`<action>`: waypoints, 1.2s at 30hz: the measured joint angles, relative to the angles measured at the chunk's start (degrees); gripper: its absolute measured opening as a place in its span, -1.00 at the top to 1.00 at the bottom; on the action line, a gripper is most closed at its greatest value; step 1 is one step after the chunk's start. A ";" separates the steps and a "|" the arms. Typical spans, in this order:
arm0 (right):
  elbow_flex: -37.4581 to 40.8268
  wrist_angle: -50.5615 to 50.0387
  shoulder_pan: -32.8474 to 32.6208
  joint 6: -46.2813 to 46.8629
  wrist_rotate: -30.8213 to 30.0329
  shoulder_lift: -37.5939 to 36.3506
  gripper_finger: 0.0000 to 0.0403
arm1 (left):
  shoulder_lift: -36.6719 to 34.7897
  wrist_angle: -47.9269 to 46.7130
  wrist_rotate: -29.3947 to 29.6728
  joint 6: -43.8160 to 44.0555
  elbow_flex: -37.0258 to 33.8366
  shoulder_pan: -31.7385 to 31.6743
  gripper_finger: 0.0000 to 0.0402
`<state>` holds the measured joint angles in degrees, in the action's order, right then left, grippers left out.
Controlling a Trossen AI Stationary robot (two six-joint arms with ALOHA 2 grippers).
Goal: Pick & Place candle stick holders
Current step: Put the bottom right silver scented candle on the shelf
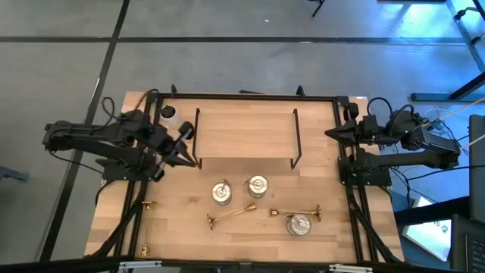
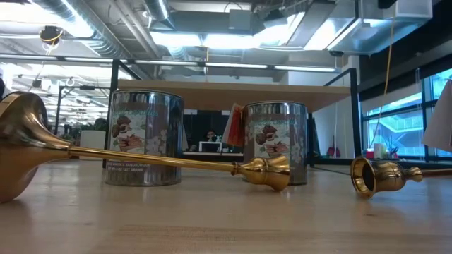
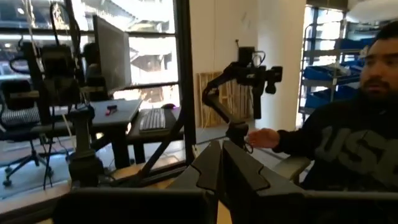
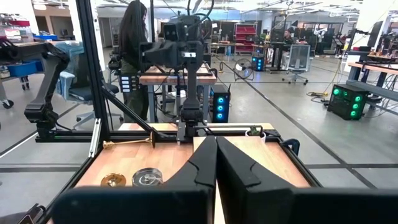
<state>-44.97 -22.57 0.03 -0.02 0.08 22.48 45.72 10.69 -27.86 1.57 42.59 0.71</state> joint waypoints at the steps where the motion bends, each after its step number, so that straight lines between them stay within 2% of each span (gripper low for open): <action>1: -0.02 0.01 0.00 0.01 0.00 0.00 0.96 | 1.07 -0.03 0.01 0.06 0.00 0.00 0.96; 12: -0.01 0.00 0.00 -0.01 0.00 0.00 0.96 | 8.03 0.27 0.07 -1.80 0.00 0.00 0.96; 27: 0.00 0.41 0.00 -0.01 0.00 0.01 0.96 | 8.98 2.85 -0.42 -1.45 0.00 0.61 0.96; 33: 0.00 7.77 0.00 -7.60 0.15 0.86 0.96 | 8.98 1.85 -0.66 -0.11 0.00 2.74 0.96; 36: 0.00 12.27 0.00 -7.77 3.35 2.81 0.96 | 8.95 1.44 -0.66 -0.04 0.00 3.88 0.96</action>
<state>-44.97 -10.29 0.03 -7.79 3.42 25.29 54.68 12.13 -28.51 1.53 42.59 4.59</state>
